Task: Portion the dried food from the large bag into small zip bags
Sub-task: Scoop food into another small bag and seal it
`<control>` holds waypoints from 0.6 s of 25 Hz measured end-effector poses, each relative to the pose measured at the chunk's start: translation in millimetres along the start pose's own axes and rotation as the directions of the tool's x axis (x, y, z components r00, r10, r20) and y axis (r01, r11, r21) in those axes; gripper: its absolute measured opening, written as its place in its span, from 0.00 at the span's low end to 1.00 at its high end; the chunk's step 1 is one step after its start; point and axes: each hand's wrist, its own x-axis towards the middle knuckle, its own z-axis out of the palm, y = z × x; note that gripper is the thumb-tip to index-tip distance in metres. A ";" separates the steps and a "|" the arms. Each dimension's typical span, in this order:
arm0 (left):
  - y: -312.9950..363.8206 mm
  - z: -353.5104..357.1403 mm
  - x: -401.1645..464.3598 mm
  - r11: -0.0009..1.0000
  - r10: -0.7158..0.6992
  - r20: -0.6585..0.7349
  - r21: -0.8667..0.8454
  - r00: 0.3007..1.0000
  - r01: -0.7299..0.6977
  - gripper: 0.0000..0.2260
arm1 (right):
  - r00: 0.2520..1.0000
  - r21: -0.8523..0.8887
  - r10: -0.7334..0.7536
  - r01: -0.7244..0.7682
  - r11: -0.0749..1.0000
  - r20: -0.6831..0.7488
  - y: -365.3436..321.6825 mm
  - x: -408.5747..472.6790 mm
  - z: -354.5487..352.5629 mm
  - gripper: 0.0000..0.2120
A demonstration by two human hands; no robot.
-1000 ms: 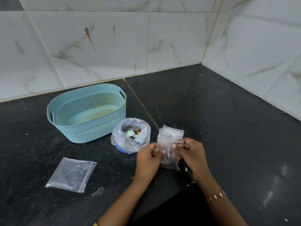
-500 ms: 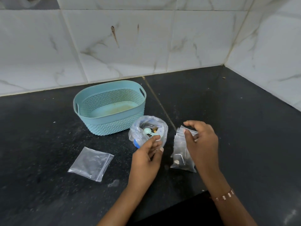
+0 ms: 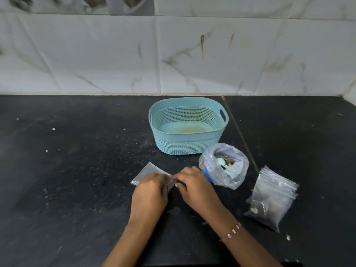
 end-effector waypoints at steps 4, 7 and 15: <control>-5.8 0.2 0.2 0.985 -0.071 0.057 0.164 0.996 0.061 0.12 | 0.999 -0.133 -0.044 0.045 0.990 0.017 2.4 9.0 19.5 0.07; -3.0 0.4 3.7 0.964 -0.082 0.122 0.262 0.989 0.048 0.14 | 0.998 -0.212 -0.065 0.062 0.975 -0.006 3.1 14.6 22.2 0.11; 6.8 -11.7 11.9 0.985 -0.156 0.050 -0.066 0.987 0.159 0.08 | 0.975 0.265 0.181 -0.141 0.954 -0.133 -0.8 19.0 6.0 0.03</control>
